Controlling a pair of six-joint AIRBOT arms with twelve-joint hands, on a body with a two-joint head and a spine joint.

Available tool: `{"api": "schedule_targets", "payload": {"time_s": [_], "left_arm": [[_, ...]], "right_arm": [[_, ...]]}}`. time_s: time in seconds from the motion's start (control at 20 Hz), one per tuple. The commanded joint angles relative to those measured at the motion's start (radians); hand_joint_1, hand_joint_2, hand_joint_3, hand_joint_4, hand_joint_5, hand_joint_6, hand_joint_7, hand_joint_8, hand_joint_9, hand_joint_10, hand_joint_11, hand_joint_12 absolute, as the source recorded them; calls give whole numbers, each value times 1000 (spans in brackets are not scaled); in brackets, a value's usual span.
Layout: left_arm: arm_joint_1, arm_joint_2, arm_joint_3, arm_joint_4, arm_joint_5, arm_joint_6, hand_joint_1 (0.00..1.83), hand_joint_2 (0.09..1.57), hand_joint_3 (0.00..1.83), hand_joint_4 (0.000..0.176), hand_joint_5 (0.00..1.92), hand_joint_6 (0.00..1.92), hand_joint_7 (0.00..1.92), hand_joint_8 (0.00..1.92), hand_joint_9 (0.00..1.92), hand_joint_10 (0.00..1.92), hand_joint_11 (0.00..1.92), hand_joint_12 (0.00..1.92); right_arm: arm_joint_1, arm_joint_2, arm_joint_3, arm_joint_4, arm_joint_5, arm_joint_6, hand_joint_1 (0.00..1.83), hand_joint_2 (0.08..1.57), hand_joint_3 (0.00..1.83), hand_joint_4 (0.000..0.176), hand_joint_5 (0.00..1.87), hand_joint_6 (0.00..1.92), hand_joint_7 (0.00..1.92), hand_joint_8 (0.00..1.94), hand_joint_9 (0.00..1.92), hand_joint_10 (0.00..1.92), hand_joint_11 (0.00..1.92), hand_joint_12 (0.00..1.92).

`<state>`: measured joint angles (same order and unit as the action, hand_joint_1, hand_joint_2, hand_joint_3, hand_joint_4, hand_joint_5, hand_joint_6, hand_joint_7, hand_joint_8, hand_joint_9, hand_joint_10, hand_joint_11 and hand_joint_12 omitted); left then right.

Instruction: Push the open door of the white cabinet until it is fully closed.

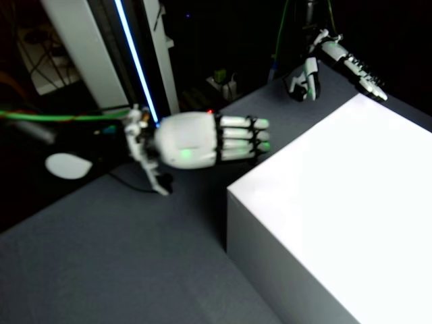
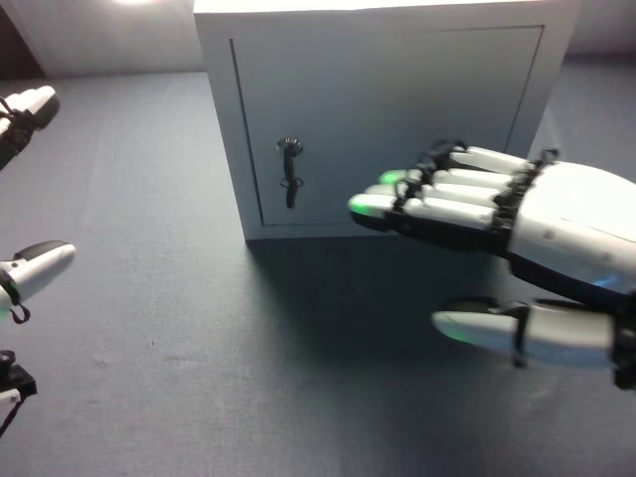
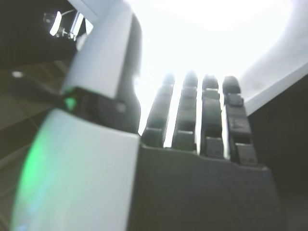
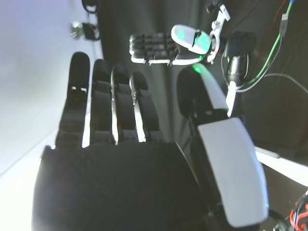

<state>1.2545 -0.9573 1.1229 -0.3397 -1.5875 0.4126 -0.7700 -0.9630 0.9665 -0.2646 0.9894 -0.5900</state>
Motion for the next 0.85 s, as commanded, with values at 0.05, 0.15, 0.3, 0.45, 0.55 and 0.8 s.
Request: {"api": "schedule_targets", "payload": {"time_s": [0.05,0.15,0.3,0.45,0.55,0.8], "left_arm": [[7,10,-2,-23,-143,-7,837,1250,0,0,36,5,0,0,0,0,16,7],[10,14,-7,-24,-145,-8,760,1239,0,16,5,0,0,0,0,0,0,0],[10,16,-7,-24,-145,-7,670,1240,0,16,0,0,0,0,0,0,0,0],[10,18,-7,-24,-145,-7,631,1241,0,15,0,0,0,0,0,0,2,1],[10,20,-7,-24,-145,-7,625,1235,0,8,0,0,0,0,0,0,0,0],[-4,23,-6,-16,-145,-6,551,1226,0,10,0,0,0,0,0,0,5,2]], "right_arm": [[-21,41,-24,27,177,10,346,1445,5,0,105,5,157,6,149,46,0,1130],[-77,101,-54,67,233,2,193,1424,1,0,61,27,26,0,21,5,0,389],[-156,177,-98,149,306,-63,250,1384,0,0,43,15,0,0,0,0,3,5],[-236,224,-123,256,378,-117,343,1372,0,0,45,7,0,0,0,0,8,20],[-304,250,-137,333,446,-146,415,1349,0,0,36,2,0,0,0,0,8,37],[-533,294,-165,563,683,-182,318,1300,0,15,3,0,0,0,0,0,0,6]]}}
